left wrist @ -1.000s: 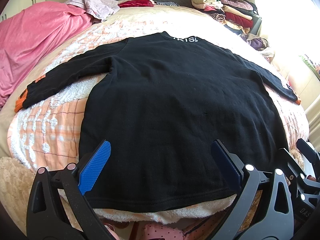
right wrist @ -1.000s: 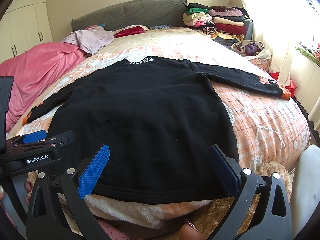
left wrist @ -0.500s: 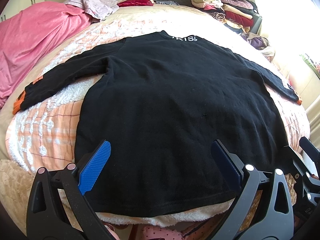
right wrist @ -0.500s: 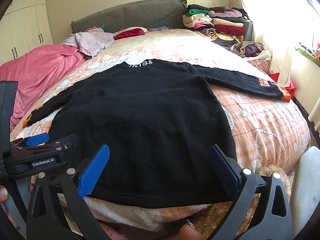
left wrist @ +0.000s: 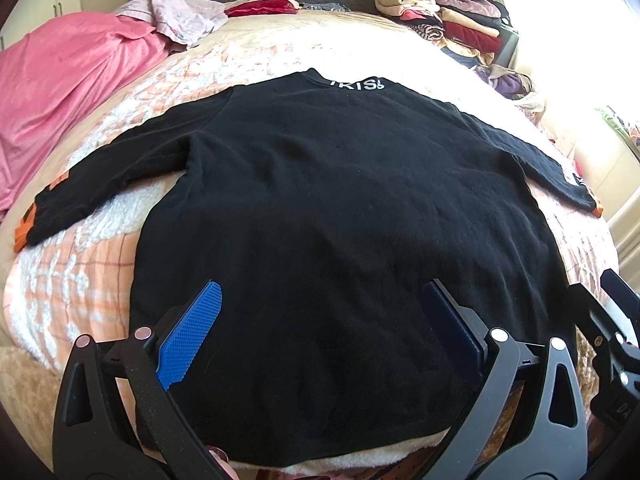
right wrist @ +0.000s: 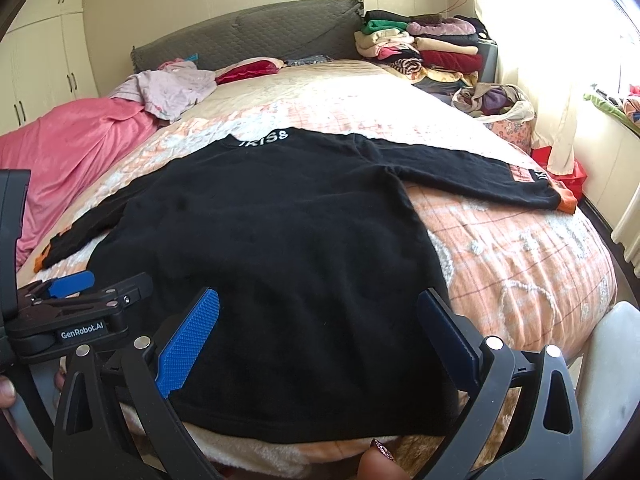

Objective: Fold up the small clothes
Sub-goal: 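Move the right tool to the orange sleeve cuff and grasp it, then lift the sleeve with the right tool, fold it across the shirt body, release, then grasp the other sleeve's orange cuff with the left tool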

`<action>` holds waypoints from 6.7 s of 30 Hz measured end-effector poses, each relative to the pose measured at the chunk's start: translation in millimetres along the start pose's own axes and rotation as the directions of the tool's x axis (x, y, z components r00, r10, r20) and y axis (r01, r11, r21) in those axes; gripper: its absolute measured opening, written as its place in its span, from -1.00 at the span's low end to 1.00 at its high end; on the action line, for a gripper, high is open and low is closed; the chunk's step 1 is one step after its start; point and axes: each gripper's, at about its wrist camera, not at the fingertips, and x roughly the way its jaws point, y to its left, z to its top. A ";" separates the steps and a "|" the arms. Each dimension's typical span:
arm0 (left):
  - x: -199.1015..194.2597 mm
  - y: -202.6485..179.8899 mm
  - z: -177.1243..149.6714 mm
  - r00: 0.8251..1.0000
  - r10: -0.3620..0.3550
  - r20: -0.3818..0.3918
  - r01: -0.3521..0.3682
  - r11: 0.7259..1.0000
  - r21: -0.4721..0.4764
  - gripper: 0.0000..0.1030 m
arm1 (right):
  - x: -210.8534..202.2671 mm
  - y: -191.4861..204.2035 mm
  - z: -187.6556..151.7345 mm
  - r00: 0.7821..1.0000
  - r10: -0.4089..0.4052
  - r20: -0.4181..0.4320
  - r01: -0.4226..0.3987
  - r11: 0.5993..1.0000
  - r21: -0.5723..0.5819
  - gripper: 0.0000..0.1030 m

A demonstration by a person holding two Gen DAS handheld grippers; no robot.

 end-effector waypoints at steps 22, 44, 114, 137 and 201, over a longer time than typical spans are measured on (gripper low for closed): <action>22.2 -12.9 70.2 0.999 -0.035 0.007 0.034 0.998 0.043 0.83 | 22.0 -63.3 67.0 0.992 -0.111 0.059 0.102 0.985 0.139 0.92; 64.4 -15.5 146.3 1.000 -0.012 0.002 0.012 0.999 0.035 0.83 | 52.5 -179.3 133.2 0.950 -0.306 0.064 0.264 0.896 0.358 0.92; 92.0 51.5 173.0 0.987 -0.157 -0.028 0.158 0.987 0.013 0.83 | 87.4 -179.1 185.0 0.983 -0.001 0.181 -0.071 0.918 0.390 -0.70; 91.3 78.8 168.7 0.941 -0.337 -0.042 0.330 0.936 -0.119 0.83 | 108.5 -12.2 209.7 0.961 0.250 0.121 -0.268 0.949 0.165 -0.70; 125.8 -56.7 176.0 0.945 -0.314 -0.089 0.323 0.939 0.119 -0.72 | 99.5 -124.2 117.9 0.992 0.123 0.005 -0.116 0.922 0.369 0.07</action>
